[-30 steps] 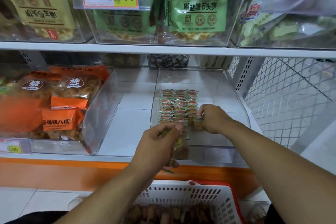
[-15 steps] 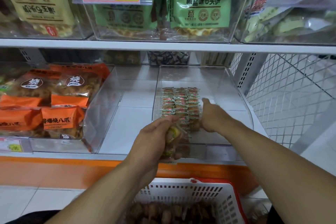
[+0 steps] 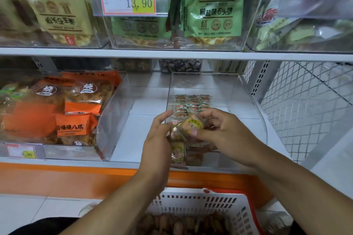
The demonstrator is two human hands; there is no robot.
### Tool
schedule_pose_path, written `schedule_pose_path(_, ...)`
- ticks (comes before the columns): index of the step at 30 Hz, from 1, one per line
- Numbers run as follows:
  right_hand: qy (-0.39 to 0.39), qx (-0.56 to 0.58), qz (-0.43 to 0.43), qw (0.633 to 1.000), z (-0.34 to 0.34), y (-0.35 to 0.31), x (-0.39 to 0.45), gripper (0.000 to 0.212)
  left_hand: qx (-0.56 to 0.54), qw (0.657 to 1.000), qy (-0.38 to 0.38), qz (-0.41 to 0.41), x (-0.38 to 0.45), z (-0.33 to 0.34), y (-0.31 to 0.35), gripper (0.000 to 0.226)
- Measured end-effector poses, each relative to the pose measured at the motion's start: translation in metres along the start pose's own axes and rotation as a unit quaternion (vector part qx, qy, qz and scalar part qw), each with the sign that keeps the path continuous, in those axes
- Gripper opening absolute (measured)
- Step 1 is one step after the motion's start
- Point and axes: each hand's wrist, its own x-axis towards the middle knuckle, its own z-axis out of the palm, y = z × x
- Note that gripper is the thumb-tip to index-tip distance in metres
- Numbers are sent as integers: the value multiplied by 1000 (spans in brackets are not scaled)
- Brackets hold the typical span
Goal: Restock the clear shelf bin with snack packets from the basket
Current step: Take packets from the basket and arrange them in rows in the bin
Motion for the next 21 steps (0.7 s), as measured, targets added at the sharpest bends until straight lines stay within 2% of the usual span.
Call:
schedule_pose_path(4,25,61,-27,997,-11,-1,2,30,10,999,-37,16,0,-3,0,47)
schedule_pose_path(8,-56,59,-13,997,-16,7,5,38,-3,994,-103,23,0,-5,-1,54)
schedule_pose_path(12,-104,-23,8,994,-19,12,6,53,42,985,-169,0,-2,-6,0,67)
schedule_pose_path(14,-124,-31,20,992,-23,12,7,54,52,984,-170,-11,-3,-4,0,71)
schedule_pose_path(16,-139,-48,21,989,-32,8,8,42,53,989,-138,-4,-4,-1,-3,64)
schedule_pose_path(17,-122,-80,15,989,-38,8,12,38,58,992,-115,5,-5,0,-4,57)
schedule_pose_path(19,-41,-181,22,982,-51,10,24,35,44,996,-77,3,-4,1,-10,45)
schedule_pose_path(21,9,-313,62,948,-58,16,38,38,-23,996,-66,-49,-4,3,-11,33)
